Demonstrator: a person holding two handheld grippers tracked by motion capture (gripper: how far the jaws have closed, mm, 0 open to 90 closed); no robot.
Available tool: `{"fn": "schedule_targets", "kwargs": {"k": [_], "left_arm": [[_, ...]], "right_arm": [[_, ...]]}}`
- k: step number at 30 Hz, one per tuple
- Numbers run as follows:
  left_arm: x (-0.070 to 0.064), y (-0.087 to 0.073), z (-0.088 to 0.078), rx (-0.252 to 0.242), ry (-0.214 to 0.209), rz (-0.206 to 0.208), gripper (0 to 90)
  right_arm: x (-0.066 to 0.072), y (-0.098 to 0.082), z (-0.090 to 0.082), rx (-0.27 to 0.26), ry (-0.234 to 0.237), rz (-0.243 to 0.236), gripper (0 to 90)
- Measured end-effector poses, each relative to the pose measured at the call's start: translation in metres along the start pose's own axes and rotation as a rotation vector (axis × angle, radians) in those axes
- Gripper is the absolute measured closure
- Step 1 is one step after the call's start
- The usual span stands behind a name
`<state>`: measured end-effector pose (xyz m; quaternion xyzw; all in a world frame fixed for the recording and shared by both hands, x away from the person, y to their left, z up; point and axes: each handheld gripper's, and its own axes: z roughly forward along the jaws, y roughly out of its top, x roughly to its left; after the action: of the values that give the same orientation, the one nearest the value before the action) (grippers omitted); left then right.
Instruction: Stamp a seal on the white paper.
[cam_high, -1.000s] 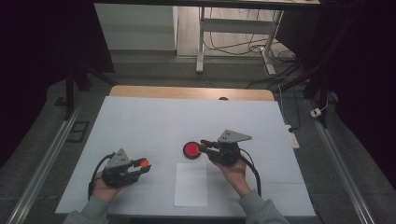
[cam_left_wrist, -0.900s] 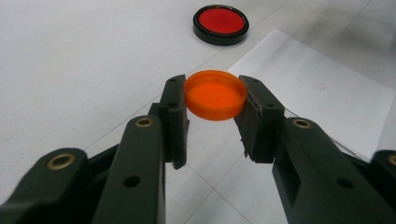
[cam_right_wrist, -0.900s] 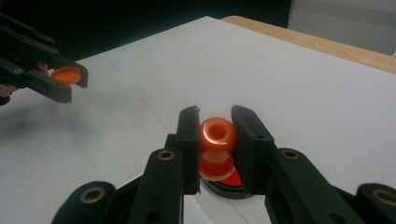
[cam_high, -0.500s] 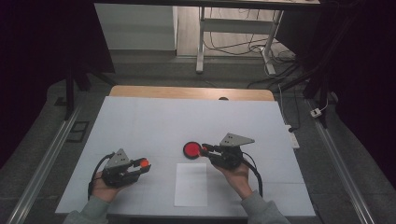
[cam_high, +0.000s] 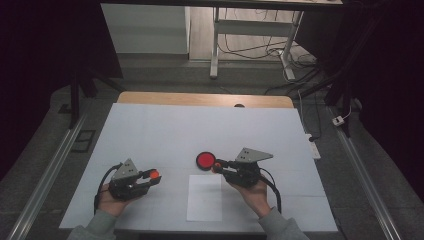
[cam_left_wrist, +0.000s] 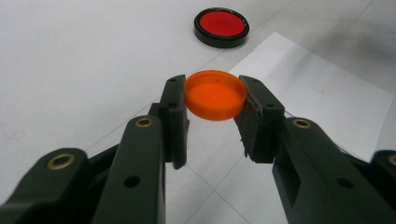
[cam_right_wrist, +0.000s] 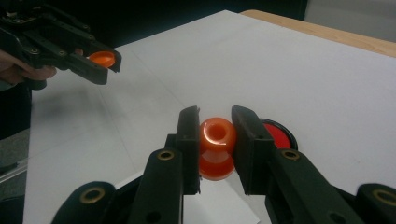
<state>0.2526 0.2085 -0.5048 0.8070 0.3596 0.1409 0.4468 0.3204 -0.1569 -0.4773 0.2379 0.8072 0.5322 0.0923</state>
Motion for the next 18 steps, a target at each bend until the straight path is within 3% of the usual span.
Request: {"fn": "schedule_targets", "kwargs": {"k": [18], "left_arm": [[0.0006,0.0000,0.0020,0.006,-0.001,0.001,64.5]], "right_arm": [[0.0104,-0.0034,-0.0005,0.016,0.025,-0.021,72.4]]}}
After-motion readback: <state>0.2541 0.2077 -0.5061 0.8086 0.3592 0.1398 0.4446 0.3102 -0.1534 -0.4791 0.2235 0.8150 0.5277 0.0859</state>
